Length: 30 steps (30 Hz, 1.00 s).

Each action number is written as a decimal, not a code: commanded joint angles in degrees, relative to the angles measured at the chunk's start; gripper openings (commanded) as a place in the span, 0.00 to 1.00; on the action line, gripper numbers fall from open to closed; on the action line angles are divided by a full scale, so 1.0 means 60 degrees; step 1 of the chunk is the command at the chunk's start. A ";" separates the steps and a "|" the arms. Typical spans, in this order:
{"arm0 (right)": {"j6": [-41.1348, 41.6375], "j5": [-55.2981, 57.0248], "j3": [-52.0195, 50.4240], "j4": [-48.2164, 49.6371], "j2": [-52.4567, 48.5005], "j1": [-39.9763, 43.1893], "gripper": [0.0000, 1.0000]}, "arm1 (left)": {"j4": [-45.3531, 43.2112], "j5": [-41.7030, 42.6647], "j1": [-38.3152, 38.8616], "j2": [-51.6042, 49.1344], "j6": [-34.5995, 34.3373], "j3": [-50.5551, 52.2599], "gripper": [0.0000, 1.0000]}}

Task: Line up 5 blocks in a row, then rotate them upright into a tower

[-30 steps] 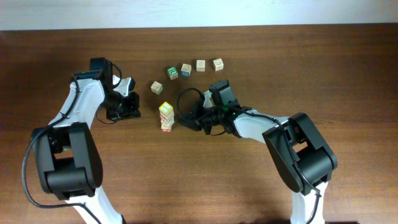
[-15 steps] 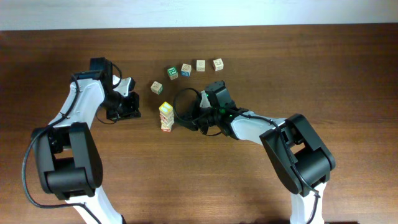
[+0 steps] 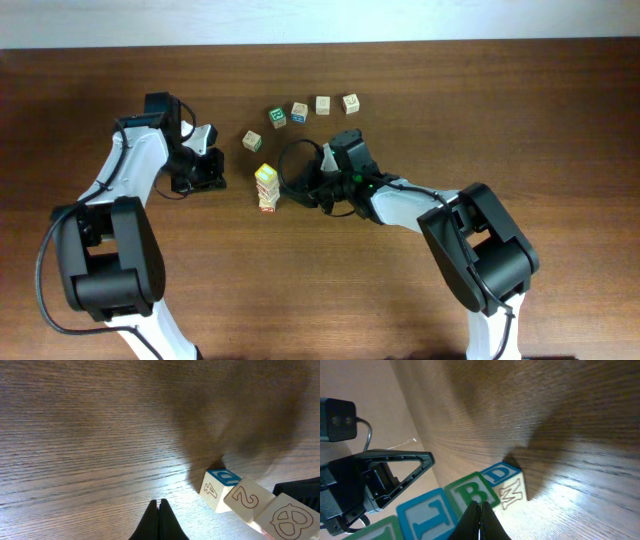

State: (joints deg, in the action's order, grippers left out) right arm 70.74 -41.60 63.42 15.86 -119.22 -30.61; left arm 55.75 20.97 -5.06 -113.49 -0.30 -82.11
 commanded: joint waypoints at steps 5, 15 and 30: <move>0.0047 0.0131 -0.0069 0.0120 -0.0036 -0.0208 0.04 | 0.0033 0.0004 -0.0058 -0.0029 -0.0091 -0.0164 0.00; 0.0047 0.0044 -0.0069 0.0000 -0.0036 -0.0153 0.04 | 0.0073 0.0000 -0.0058 -0.0029 -0.0087 -0.0164 0.00; 0.0160 -0.0313 -0.0069 -0.0029 -0.0036 -0.0335 0.04 | 0.0080 0.0000 -0.0058 -0.0029 -0.0087 -0.0164 0.00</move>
State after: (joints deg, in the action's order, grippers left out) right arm 71.40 -42.54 63.42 15.66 -119.22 -31.42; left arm 56.16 20.97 -5.06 -113.49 -0.30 -82.11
